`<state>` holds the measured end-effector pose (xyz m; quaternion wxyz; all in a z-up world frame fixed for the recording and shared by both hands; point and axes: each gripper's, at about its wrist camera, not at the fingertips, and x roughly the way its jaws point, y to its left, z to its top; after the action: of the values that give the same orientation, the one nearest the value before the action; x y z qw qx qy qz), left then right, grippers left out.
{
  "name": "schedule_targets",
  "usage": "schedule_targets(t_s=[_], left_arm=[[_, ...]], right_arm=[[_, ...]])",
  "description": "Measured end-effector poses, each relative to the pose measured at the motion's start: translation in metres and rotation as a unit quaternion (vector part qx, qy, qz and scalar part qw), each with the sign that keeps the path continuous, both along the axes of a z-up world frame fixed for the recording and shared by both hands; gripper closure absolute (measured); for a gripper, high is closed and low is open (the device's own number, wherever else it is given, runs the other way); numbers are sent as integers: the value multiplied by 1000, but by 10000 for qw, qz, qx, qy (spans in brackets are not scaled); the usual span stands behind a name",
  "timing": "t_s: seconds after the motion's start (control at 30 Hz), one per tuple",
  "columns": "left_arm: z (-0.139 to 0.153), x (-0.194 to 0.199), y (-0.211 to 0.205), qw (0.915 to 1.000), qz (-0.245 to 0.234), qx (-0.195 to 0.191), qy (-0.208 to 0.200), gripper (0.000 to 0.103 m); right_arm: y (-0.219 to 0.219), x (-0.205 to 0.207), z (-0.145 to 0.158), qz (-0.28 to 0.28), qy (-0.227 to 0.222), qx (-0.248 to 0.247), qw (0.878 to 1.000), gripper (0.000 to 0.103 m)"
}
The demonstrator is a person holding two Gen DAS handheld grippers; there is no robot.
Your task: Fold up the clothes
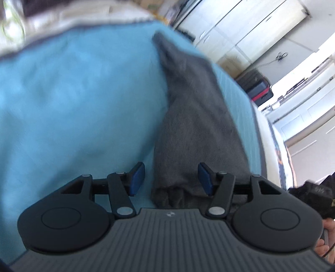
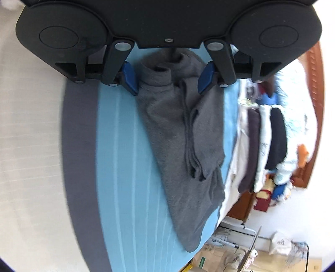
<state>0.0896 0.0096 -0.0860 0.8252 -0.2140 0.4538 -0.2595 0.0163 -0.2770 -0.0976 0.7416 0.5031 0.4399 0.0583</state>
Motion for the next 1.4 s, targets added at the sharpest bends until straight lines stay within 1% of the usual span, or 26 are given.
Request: schedule_targets(t_s=[0.03,0.07,0.13,0.17,0.2,0.23,0.27,0.3,0.33,0.37,0.4,0.47,0.57,0.63,0.73,0.83,0.87,0.9,0.97,1.03,1.1,1.2,1.3,1.4], left_arm=[[-4,3,-1,10000,0,-43,68,45],[-5,7,1,9997,26,-184,135,38],[-6,12,4,9987,75,-430,246,30],[-5,9,3,9990,90,-399,199,30],[-4,7,2,9991,106,-369,152,32],[-3,5,0,9993,121,-339,105,47],[-2,3,-1,9994,136,-308,58,82],[-1,1,-2,9995,152,-278,11,83],[0,-1,-3,9995,167,-247,-36,86],[1,-3,-5,9996,182,-217,-83,89],[2,-6,-6,9995,197,-186,-130,90],[5,-11,-8,9995,210,-118,-220,91],[18,-28,-5,9995,7,84,-313,91],[27,-39,-3,9990,-129,218,-375,91],[41,-56,0,9975,-333,419,-468,91],[54,-73,3,9951,-536,620,-560,91],[59,-79,4,9943,-606,657,-575,91],[64,-85,7,9944,-687,588,-538,91],[77,-101,15,9938,-853,437,-563,91],[92,-117,24,9931,-982,225,-597,91],[105,-128,32,9934,-1030,33,-509,91],[113,-142,43,9942,-1028,-88,-304,91],[115,-154,51,9947,-1009,-172,-103,91],[114,-140,45,9940,-1081,-74,-161,91]], right_arm=[[2,3,-1,38,-37,56,10000,32],[4,7,-2,75,-76,104,9999,31],[10,14,-3,143,-171,147,9996,27],[12,16,-3,169,-235,156,9995,26],[13,17,-2,195,-299,165,9992,26],[15,18,-2,223,-360,150,9990,26],[18,19,-1,260,-403,42,9988,30],[18,18,1,318,-431,-122,9985,50],[18,17,3,375,-444,-286,9979,65],[20,18,4,425,-409,-453,9972,85],[22,19,5,458,-384,-590,9965,86],[22,15,11,450,-449,-699,9955,88],[24,2,26,439,-645,-831,9935,91],[25,-9,34,458,-648,-823,9934,93],[31,-23,39,615,-401,-607,9955,94],[41,-46,48,715,-429,-477,9954,94],[45,-56,56,735,-494,-570,9944,94],[48,-65,64,753,-565,-623,9936,94],[48,-80,77,771,-698,-554,9930,94],[43,-92,91,830,-822,-324,9926,95],[38,-104,104,892,-942,-111,9915,95],[34,-123,126,1030,-1074,6,9889,95],[34,-133,132,1130,-998,79,9885,95],[32,-124,127,1193,-964,9,9882,95]])
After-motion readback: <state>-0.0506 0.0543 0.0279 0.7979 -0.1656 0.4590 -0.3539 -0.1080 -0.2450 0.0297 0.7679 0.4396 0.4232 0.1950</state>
